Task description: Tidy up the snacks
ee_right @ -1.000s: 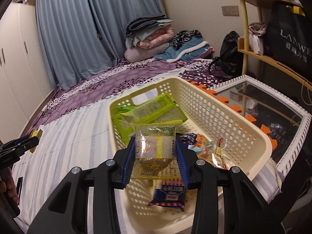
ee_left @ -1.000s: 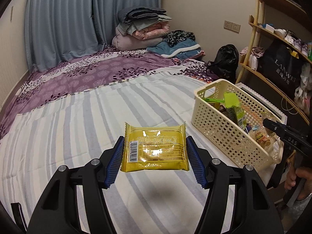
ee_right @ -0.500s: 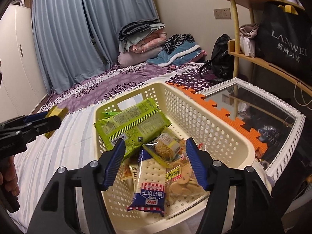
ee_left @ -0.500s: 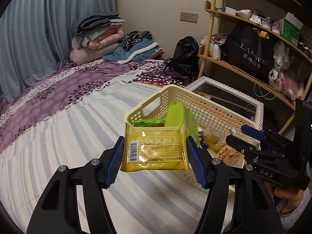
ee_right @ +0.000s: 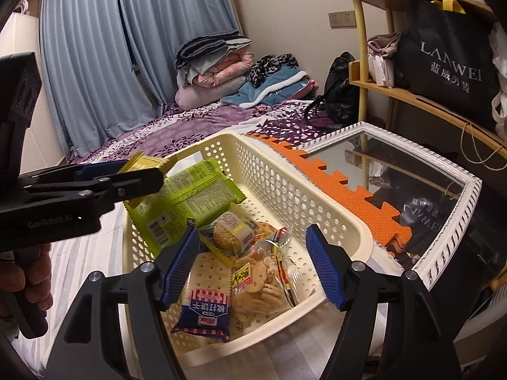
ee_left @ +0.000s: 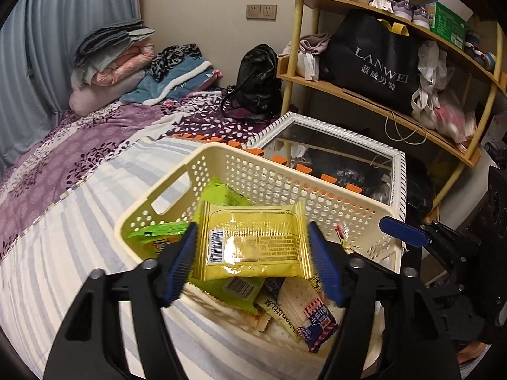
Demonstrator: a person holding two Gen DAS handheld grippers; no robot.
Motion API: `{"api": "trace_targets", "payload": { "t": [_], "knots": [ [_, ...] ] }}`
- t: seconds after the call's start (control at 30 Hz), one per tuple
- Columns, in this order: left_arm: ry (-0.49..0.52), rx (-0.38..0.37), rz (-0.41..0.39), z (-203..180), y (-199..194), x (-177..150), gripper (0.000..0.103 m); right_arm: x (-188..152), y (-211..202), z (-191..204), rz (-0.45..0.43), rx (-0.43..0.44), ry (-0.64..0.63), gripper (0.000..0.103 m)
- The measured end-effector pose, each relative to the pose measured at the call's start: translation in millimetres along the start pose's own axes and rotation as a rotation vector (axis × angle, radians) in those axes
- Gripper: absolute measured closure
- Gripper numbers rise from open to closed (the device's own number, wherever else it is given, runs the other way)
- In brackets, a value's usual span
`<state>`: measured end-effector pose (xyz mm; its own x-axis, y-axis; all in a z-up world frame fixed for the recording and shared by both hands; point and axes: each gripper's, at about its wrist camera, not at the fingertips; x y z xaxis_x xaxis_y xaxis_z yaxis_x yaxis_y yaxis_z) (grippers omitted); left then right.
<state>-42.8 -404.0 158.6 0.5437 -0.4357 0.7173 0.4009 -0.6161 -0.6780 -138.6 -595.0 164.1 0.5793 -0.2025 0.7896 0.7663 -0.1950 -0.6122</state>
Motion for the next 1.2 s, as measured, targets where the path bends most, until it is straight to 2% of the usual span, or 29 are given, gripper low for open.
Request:
{"api": "trace_targets", "payload": {
  "t": [0.03, 0.07, 0.33, 0.4, 0.57, 0.67, 1.2],
  "knots": [
    [-0.003, 0.003, -0.003, 0.0, -0.1, 0.4, 0.007, -0.2, 0.2, -1.5, 0.0, 0.0, 0.003, 0.033],
    [-0.007, 0.012, -0.012, 0.4, -1.0, 0.2, 0.003, -0.6, 0.7, -3.4, 0.0, -0.001, 0.006, 0.029],
    [-0.043, 0.09, 0.014, 16.0, -3.0, -2.0, 0.003, 1.0, 0.6, -3.6, -0.005, -0.003, 0.005, 0.011],
    [-0.049, 0.131, 0.0, 18.5, -6.7, -3.5, 0.003, 1.1, 0.4, -2.9, 0.002, -0.001, 0.004, 0.01],
    [0.015, 0.303, -0.059, 12.2, -15.0, -9.2, 0.003, -0.2, -4.0, 1.3, 0.008, -0.014, -0.012, 0.006],
    [0.054, 0.343, -0.075, 5.6, -21.3, -13.5, 0.003, -1.1, -8.2, 3.8, 0.011, -0.019, -0.025, 0.005],
    [0.109, 0.346, -0.078, -5.6, -49.4, -34.7, 0.003, -10.1, -35.9, 25.9, 0.01, -0.048, -0.124, 0.005]
  ]
}}
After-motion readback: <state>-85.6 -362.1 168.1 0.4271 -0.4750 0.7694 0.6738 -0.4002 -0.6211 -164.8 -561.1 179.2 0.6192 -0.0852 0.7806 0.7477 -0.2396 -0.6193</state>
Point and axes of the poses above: each gripper's, at about its wrist camera, not at the fingertips, and y roughly the way its jaws point, z to its left, x to its top, and after that the axes turned 9 degrees about -y, right-handed
